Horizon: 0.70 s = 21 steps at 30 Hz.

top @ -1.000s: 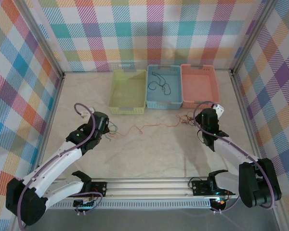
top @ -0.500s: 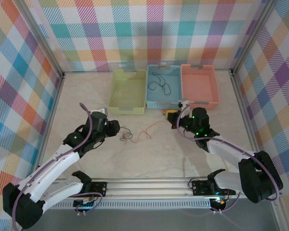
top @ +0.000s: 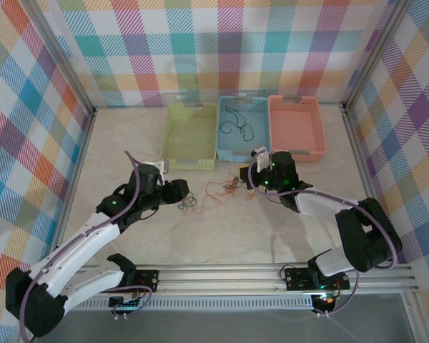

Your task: Untangle the cables

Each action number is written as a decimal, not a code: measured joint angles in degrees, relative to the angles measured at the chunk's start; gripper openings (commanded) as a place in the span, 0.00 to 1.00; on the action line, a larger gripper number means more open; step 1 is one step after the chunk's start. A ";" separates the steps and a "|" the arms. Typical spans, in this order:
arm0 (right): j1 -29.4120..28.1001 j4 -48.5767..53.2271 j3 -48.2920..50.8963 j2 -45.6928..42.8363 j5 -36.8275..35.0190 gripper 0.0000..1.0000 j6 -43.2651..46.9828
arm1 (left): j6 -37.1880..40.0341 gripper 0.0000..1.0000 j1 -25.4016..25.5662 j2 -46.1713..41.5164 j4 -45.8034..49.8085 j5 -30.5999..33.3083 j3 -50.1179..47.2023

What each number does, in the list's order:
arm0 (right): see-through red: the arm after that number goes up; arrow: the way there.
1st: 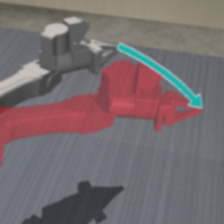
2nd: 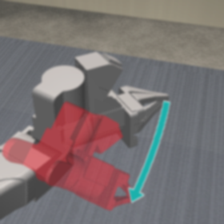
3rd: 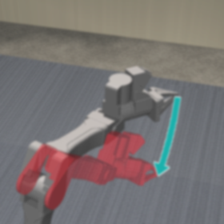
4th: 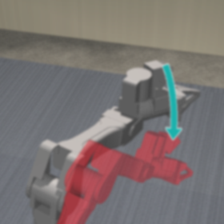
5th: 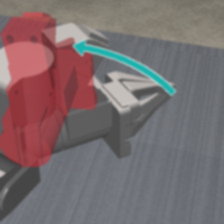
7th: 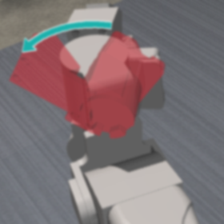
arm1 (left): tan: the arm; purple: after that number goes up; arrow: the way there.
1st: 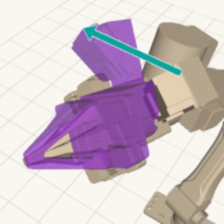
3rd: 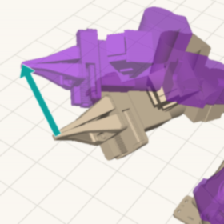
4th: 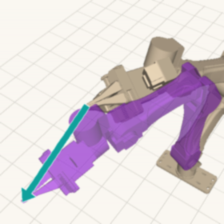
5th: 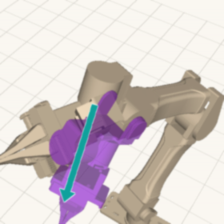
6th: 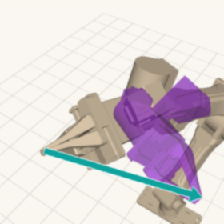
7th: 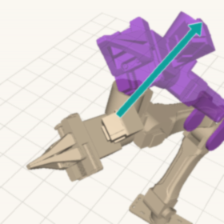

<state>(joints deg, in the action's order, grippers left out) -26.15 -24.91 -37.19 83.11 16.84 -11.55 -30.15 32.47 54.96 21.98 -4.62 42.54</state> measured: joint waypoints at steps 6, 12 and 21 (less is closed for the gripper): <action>1.57 4.90 -1.42 0.66 -4.70 0.00 -1.29 | 0.35 0.56 1.75 9.27 -2.75 -2.89 0.94; 3.13 8.48 -2.69 1.66 -9.05 0.00 -3.17 | 0.55 0.55 5.57 20.57 -5.14 -3.34 6.67; 5.27 11.61 -2.69 1.77 -12.72 0.00 -5.84 | 3.74 0.53 10.14 39.82 -5.38 -1.79 22.71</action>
<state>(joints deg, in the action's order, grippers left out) -20.88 -13.30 -39.88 84.88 4.12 -17.39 -26.41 42.61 94.78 16.60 -6.42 65.25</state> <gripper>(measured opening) 0.067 0.528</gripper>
